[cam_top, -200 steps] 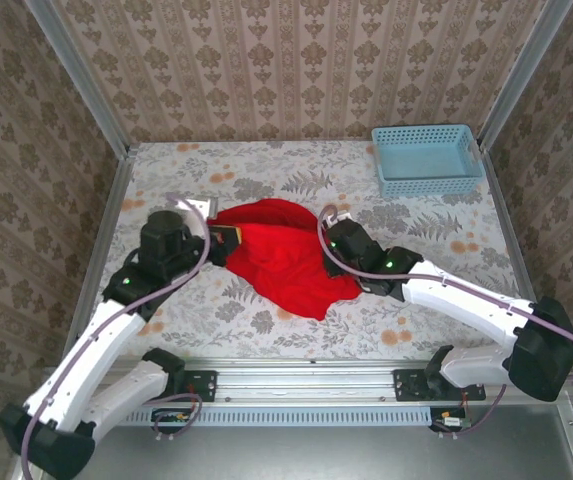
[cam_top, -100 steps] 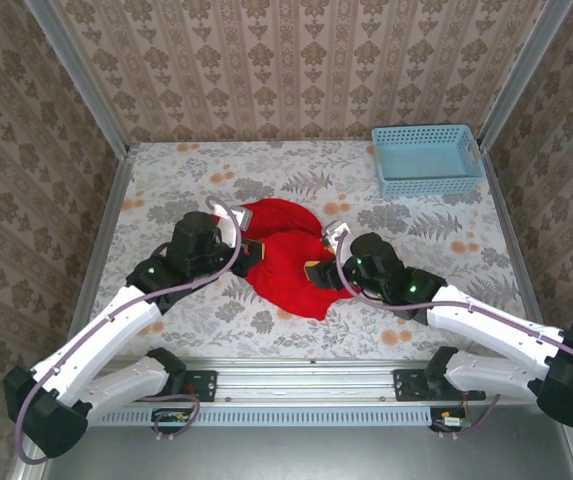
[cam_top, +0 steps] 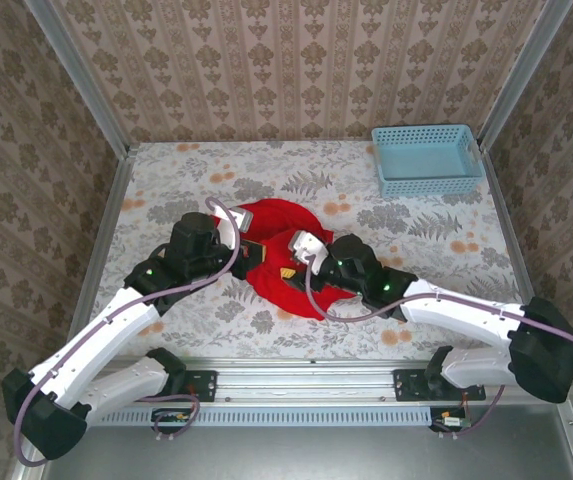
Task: Fold the inside-out t-shirt
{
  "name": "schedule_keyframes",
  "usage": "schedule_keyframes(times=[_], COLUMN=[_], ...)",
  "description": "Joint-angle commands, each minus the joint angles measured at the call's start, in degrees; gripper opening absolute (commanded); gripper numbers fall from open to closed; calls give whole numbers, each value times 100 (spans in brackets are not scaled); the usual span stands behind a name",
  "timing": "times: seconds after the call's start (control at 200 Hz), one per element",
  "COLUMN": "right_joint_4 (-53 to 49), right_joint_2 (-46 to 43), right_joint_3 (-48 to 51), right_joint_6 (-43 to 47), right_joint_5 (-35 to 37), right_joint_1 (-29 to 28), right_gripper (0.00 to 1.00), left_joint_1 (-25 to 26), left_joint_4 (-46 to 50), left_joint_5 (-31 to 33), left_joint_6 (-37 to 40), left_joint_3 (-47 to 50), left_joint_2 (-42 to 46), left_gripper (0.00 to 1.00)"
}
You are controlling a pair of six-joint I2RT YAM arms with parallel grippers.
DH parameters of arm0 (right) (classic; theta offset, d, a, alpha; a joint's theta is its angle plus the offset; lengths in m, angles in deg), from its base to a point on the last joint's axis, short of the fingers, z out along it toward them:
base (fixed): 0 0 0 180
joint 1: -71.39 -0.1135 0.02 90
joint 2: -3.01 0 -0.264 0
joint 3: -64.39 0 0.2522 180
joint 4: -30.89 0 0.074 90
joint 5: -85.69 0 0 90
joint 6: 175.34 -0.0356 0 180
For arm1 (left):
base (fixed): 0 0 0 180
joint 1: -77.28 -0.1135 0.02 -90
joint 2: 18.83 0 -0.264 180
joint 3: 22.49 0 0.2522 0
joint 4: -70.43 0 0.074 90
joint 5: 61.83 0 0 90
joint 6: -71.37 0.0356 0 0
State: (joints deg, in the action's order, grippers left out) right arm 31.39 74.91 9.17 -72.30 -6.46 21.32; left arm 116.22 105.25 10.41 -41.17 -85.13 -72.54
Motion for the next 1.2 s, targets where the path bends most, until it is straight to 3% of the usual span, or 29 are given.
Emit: schedule_keyframes(times=[0.0, 0.28, 0.485, 0.6, 0.78, 0.84, 0.975, 1.195], right_joint_4=[449, 613, 407, 503, 668, 661, 806, 795], right_joint_2=[171, 518, 537, 386, -78, -286, -793, -1183], right_joint_3=[-331, -581, -652, -478, -96, 58, 589, 1067], right_joint_6=[277, 376, 381, 343, -20, -243, -633, -1167], right_joint_5=[-237, -110, -127, 52, 380, 312, 259, 300], right_joint_1=[-62, -99, -105, -107, -34, 43, 117, 205], right_gripper=[64, 51, 16, 4, 0, 0, 0, 0], left_joint_1=[24, 31, 37, 35, -21, -116, -255, -10], left_joint_4=[5, 1, -18, -7, -137, -293, -486, -925], left_joint_5=[-190, -320, -284, -157, 204, 237, 53, -227], left_joint_6=[189, 224, 190, 184, 121, 15, -202, -223], left_joint_3=[-94, -113, -73, -61, 188, 358, 527, 672], left_joint_2=[72, 45, 55, 95, 302, 357, 0, -657], left_gripper=[0, 0, 0, 1, 37, 44, 48, 50])
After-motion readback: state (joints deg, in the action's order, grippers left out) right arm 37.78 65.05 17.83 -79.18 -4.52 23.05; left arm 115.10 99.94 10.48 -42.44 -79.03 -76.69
